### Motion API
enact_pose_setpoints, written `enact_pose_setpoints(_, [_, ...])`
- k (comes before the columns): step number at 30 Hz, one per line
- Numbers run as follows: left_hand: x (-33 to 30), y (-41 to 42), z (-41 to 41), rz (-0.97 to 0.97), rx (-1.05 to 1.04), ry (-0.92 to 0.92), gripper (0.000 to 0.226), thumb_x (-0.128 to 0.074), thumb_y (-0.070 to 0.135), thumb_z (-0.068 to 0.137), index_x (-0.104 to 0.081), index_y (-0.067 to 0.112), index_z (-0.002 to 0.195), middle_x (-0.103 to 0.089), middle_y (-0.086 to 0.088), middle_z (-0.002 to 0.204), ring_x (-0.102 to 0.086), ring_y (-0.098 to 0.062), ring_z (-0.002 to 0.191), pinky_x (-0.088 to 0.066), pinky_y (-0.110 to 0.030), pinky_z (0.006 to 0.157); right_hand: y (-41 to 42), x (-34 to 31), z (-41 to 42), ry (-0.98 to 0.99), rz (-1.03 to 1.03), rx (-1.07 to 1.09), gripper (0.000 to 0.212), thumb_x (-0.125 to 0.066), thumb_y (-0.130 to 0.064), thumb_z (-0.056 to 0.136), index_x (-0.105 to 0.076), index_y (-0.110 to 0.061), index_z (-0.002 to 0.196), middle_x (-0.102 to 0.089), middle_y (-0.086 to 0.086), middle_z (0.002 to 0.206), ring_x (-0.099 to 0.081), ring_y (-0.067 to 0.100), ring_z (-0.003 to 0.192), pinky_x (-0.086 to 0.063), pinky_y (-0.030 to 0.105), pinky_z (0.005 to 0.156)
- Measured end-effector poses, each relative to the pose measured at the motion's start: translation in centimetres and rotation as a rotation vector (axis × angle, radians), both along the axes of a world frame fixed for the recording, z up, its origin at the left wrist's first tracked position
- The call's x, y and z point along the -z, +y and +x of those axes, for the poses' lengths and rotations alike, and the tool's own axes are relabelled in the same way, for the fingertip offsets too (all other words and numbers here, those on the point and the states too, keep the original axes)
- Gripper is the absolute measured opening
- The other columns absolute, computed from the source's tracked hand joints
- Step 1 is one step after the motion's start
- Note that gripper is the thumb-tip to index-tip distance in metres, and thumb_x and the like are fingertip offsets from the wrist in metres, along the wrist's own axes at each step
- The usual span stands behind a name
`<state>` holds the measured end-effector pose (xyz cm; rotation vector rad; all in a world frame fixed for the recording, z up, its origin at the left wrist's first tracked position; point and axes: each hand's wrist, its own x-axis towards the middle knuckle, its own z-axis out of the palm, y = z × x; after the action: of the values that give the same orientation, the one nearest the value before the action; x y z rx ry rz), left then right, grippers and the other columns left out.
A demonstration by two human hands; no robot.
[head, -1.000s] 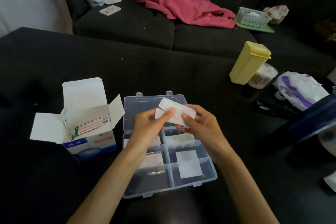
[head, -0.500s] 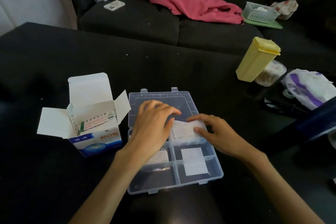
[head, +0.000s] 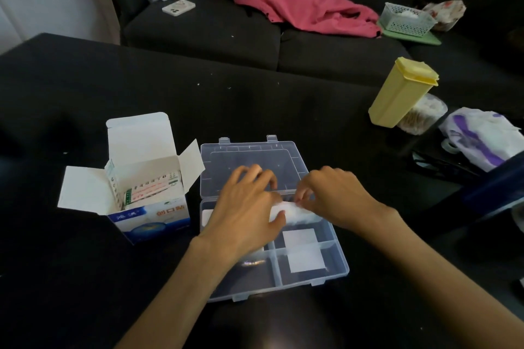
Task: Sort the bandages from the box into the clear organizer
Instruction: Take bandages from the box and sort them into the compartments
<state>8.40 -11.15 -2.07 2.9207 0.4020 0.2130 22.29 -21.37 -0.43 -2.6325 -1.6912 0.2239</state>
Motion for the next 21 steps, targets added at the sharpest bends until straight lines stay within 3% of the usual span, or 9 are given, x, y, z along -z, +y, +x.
enact_pose_setpoints(5, [0.1, -0.1, 0.0, 0.002, 0.001, -0.014, 0.051, -0.041, 0.064, 0.087, -0.05, 0.037, 0.13, -0.036, 0.01, 0.125, -0.027, -0.011, 0.118, -0.021, -0.029, 0.103, 0.4, -0.5, -0.1, -0.098, -0.042, -0.034, 0.017, -0.06, -0.037, 0.088, -0.07, -0.027, 0.099, -0.052, -0.011, 0.089, -0.052, 0.008, 0.078, -0.03, 0.01, 0.055])
enact_pose_setpoints(8, [0.3, -0.1, 0.0, 0.021, -0.014, 0.038, 0.058, -0.038, 0.068, 0.085, -0.048, 0.035, 0.132, -0.036, 0.007, 0.116, -0.029, -0.012, 0.111, -0.025, -0.028, 0.095, 0.4, -0.8, 0.3, 0.002, -0.069, -0.011, 0.019, -0.062, -0.033, 0.087, -0.071, -0.026, 0.102, -0.065, -0.008, 0.103, -0.057, 0.009, 0.081, -0.039, 0.011, 0.06])
enact_pose_setpoints(12, [0.5, -0.2, 0.2, 0.053, -0.036, 0.11, 0.058, -0.033, 0.065, 0.089, -0.055, 0.029, 0.129, -0.04, 0.003, 0.121, -0.031, -0.015, 0.114, -0.026, -0.032, 0.099, 0.2, -0.7, 0.7, 0.1, -0.094, -0.004, 0.02, -0.064, -0.032, 0.086, -0.071, -0.025, 0.103, -0.066, -0.009, 0.107, -0.053, 0.004, 0.075, -0.038, 0.008, 0.059])
enact_pose_setpoints(15, [0.5, -0.1, 0.2, 0.042, -0.026, 0.141, 0.057, -0.033, 0.064, 0.089, -0.056, 0.028, 0.126, -0.04, 0.003, 0.122, -0.031, -0.015, 0.114, -0.026, -0.033, 0.098, -0.1, -0.7, 1.0, 0.076, -0.098, 0.042, 0.022, -0.064, -0.033, 0.086, -0.071, -0.023, 0.104, -0.066, -0.008, 0.107, -0.053, 0.005, 0.076, -0.037, 0.01, 0.059])
enact_pose_setpoints(21, [0.1, 0.0, 0.2, 0.045, -0.045, 0.134, 0.058, -0.036, 0.065, 0.088, -0.058, 0.027, 0.126, -0.041, 0.004, 0.123, -0.031, -0.015, 0.116, -0.026, -0.033, 0.1, -0.1, -0.3, 1.0, 0.013, -0.186, 0.114, 0.026, -0.06, -0.037, 0.088, -0.069, -0.022, 0.107, -0.065, -0.005, 0.11, -0.061, 0.013, 0.091, -0.047, 0.019, 0.074])
